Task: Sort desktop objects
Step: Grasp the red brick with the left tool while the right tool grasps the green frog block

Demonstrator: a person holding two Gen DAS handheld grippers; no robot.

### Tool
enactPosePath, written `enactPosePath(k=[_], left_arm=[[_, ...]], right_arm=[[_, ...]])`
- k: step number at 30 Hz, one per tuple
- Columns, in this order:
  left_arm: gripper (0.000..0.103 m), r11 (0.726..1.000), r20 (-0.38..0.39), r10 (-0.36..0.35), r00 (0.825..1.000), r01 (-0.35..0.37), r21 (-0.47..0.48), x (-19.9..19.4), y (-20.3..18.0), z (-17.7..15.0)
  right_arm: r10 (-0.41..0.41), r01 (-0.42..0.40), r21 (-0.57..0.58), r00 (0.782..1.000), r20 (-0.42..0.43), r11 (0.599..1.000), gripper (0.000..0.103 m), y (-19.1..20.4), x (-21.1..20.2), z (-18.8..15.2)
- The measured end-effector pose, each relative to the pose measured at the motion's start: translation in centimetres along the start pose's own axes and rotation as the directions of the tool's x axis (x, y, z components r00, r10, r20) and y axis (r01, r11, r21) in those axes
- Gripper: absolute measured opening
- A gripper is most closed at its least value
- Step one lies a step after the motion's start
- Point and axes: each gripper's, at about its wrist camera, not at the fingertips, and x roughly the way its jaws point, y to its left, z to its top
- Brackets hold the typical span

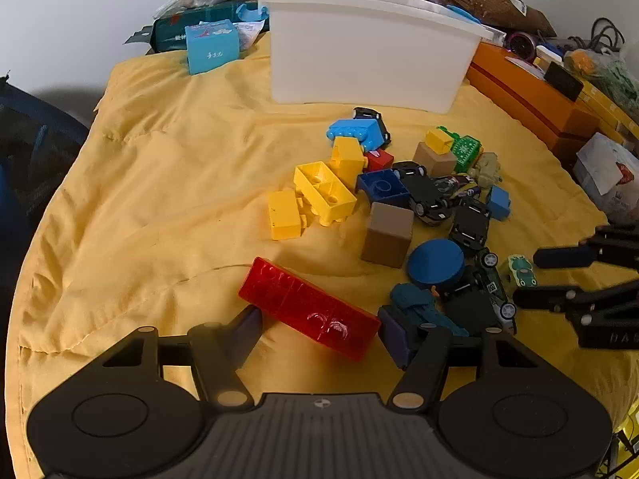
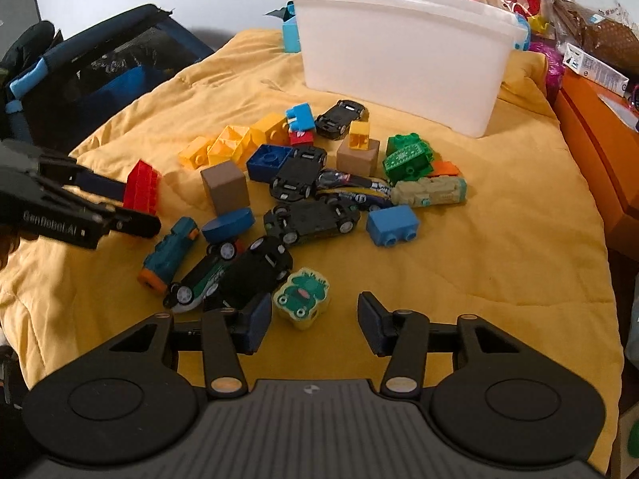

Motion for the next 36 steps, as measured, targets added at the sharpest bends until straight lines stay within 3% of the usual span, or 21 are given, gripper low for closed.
enactPosePath(k=[4, 6, 7, 14, 18, 26, 30, 36], left_arm=[[0.068, 1.000, -0.011, 0.001, 1.000, -0.001, 0.004, 0.7, 0.0, 0.3], [0.068, 1.000, -0.015, 0.003, 1.000, -0.003, 0.011, 1.2, -0.1, 0.4], [0.068, 1.000, -0.013, 0.002, 1.000, -0.001, 0.014, 1.2, 0.0, 0.4], [0.065, 0.994, 0.016, -0.059, 0.998, 0.057, 0.096, 0.5, -0.4, 0.4], [0.066, 0.996, 0.002, -0.015, 1.000, 0.015, 0.087, 0.0, -0.1, 0.1], [0.069, 0.997, -0.017, -0.005, 1.000, 0.006, 0.080, 0.3, 0.3, -0.1], [0.051, 0.995, -0.006, 0.000, 1.000, 0.001, 0.097, 0.7, -0.1, 0.3], [0.047, 0.995, -0.020, -0.008, 1.000, 0.010, 0.103, 0.3, 0.4, 0.0]], right_arm=[[0.002, -0.002, -0.002, 1.000, 0.000, 1.000, 0.049, 0.7, 0.6, 0.1], [0.004, -0.004, -0.012, 1.000, 0.002, 1.000, 0.043, 0.9, 0.8, 0.3], [0.011, -0.011, -0.017, 1.000, 0.001, 1.000, 0.035, 0.9, 0.8, 0.3], [0.007, -0.007, -0.021, 1.000, 0.008, 1.000, 0.035, 0.3, -0.1, -0.2], [-0.012, 0.012, -0.010, 1.000, -0.001, 1.000, 0.036, 0.0, -0.3, -0.6], [0.000, 0.000, 0.000, 1.000, 0.019, 1.000, 0.036, 0.1, -0.6, -0.3], [0.006, -0.006, -0.016, 1.000, 0.015, 1.000, 0.034, 0.2, -0.6, -0.1], [-0.002, 0.002, -0.007, 1.000, 0.002, 1.000, 0.035, 0.0, -0.6, -0.5]])
